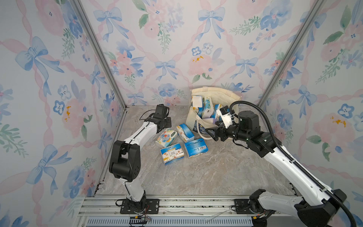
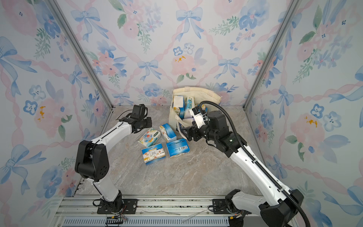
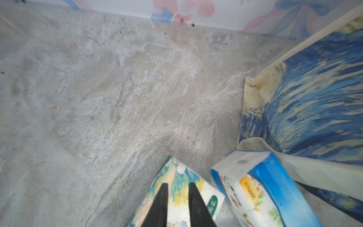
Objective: Put tissues into the canvas bag
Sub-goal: Pick up the pack of facial tissues from the center of the board.
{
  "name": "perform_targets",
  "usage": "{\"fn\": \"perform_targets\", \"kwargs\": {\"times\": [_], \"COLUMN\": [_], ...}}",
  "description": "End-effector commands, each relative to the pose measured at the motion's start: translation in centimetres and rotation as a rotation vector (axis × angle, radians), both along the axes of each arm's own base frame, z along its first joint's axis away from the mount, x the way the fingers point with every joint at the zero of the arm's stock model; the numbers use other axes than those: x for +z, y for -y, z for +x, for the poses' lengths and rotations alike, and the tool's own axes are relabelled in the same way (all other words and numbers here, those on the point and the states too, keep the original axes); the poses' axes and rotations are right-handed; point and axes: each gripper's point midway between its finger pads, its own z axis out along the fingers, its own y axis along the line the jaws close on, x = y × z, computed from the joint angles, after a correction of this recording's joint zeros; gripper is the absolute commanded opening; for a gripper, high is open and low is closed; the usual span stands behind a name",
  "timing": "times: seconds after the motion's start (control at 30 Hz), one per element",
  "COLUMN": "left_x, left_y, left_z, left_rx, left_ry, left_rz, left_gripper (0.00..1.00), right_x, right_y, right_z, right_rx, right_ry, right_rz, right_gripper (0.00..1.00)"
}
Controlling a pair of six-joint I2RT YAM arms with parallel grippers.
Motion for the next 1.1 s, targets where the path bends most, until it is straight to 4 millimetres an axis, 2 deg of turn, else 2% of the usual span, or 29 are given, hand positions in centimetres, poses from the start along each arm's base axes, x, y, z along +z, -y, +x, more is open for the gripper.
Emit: {"fn": "perform_targets", "kwargs": {"times": [0.0,0.13,0.27,0.3,0.43,0.6,0.67,0.7,0.73,0.9,1.07], "left_x": [1.2,3.6,6.8,7.6,11.3,14.4,14.9,15.1,15.1,14.9,14.6], "left_y": [-0.3,0.7,1.8,1.9,1.4,1.4,1.4,1.3,1.3,0.4,-0.2], "left_z": [-1.9,-4.3,-6.7,-7.2,-9.0,-11.1,-11.6,-11.8,-11.9,-12.5,-12.6], "left_rx": [-0.010,-0.062,-0.111,-0.115,-0.105,-0.127,-0.136,-0.134,-0.132,-0.114,-0.104], "left_ry": [0.017,0.093,0.222,0.256,0.403,0.516,0.527,0.529,0.530,0.542,0.541], "left_rz": [-0.019,-0.118,-0.237,-0.253,-0.260,-0.255,-0.244,-0.239,-0.234,-0.190,-0.138], "left_gripper": [0.22,0.23,0.27,0.27,0.39,0.44,0.45,0.47,0.47,0.48,0.48], "right_x": [-1.4,-3.8,-6.6,-7.3,-9.5,-11.9,-12.5,-13.9,-14.4,-16.9,-18.5], "right_y": [-1.8,-4.4,-6.3,-6.6,-7.4,-8.9,-9.4,-9.9,-10.0,-10.0,-9.9], "right_z": [-1.2,-2.2,-2.4,-2.3,-0.8,1.2,2.1,2.8,3.4,6.7,9.2], "right_rx": [0.066,0.124,0.128,0.121,0.063,0.022,0.007,-0.001,-0.016,-0.104,-0.161], "right_ry": [-0.028,-0.063,-0.088,-0.098,-0.105,-0.110,-0.113,-0.126,-0.129,-0.139,-0.161], "right_rz": [-0.069,-0.116,-0.166,-0.175,-0.239,-0.350,-0.381,-0.414,-0.436,-0.575,-0.621], "right_gripper": [0.86,0.86,0.86,0.86,0.86,0.87,0.88,0.89,0.89,0.93,0.97]}}
